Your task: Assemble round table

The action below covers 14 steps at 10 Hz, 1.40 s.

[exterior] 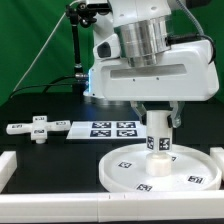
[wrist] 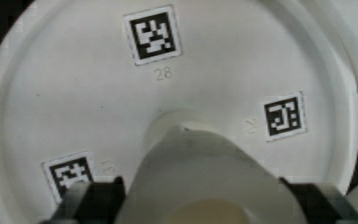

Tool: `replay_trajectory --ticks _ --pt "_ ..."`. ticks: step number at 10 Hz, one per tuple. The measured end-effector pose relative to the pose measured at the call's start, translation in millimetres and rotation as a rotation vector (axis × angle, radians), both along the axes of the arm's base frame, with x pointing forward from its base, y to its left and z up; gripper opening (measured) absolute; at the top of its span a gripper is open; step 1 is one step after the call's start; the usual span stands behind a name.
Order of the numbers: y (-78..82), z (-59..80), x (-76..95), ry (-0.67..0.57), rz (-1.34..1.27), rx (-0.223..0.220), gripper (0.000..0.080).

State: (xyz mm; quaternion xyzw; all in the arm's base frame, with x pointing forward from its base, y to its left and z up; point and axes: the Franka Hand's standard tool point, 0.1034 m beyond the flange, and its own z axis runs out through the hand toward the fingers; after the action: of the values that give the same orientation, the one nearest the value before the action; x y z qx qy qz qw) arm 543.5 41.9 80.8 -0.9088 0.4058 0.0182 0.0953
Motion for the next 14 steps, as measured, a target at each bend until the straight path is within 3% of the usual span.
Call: replay_trajectory --ticks 3,5,8,10,12,14 --pt "0.0 0.0 0.3 0.023 -0.145 0.024 0.0407" --pt "-7.0 -0.1 4.0 0.022 -0.344 0.098 0.0407" --pt "-9.5 -0.2 5.7 0.042 -0.566 0.161 0.0407" --pt "-9.1 -0.1 6.0 0.047 -0.587 0.164 0.0407" --pt "-8.6 0.1 6.2 0.043 -0.568 0.162 0.0597" --pt "-2.1 7.5 15.0 0.005 -0.380 0.124 0.0640"
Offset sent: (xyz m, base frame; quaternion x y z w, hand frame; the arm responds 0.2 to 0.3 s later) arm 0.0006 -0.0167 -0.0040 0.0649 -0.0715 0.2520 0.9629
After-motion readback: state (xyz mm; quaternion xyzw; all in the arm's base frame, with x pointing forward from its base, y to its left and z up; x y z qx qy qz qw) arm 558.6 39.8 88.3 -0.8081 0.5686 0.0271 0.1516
